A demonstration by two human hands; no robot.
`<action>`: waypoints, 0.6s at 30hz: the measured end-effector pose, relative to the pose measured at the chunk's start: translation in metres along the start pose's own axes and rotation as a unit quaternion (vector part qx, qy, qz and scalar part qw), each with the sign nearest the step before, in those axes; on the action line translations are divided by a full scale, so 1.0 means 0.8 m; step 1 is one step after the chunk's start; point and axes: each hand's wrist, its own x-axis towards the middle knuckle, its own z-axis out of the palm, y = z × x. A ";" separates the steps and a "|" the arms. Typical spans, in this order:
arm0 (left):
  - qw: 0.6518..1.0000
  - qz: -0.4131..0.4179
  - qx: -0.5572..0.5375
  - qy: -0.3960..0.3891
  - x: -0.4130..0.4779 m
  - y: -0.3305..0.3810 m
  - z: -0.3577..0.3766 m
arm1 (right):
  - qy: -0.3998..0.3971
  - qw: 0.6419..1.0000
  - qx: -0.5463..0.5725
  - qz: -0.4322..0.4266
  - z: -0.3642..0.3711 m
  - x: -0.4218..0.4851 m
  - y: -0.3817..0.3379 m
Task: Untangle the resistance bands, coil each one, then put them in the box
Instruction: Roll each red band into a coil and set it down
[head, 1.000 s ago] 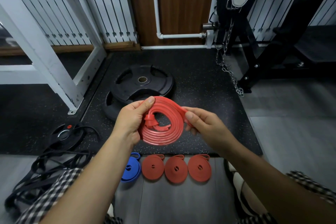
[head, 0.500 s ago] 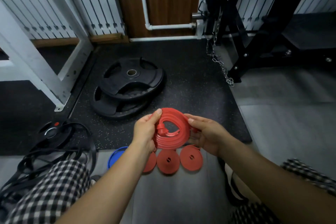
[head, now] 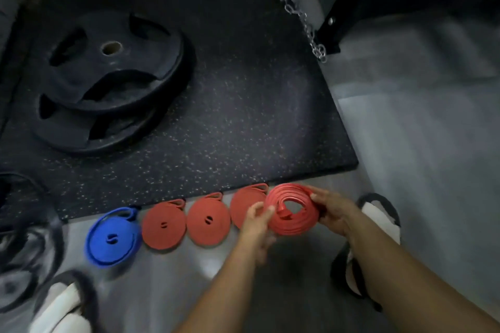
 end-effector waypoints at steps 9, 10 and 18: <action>0.988 -0.122 -0.095 0.009 0.092 -0.049 0.058 | 0.054 0.946 -0.315 -0.057 -0.022 0.150 -0.007; 0.989 -0.112 -0.099 0.025 0.095 -0.053 0.063 | 0.068 0.941 -0.326 -0.057 -0.020 0.158 -0.007; 0.974 -0.075 -0.202 0.067 0.087 -0.067 0.084 | 0.217 0.878 -0.401 -0.145 -0.019 0.161 0.023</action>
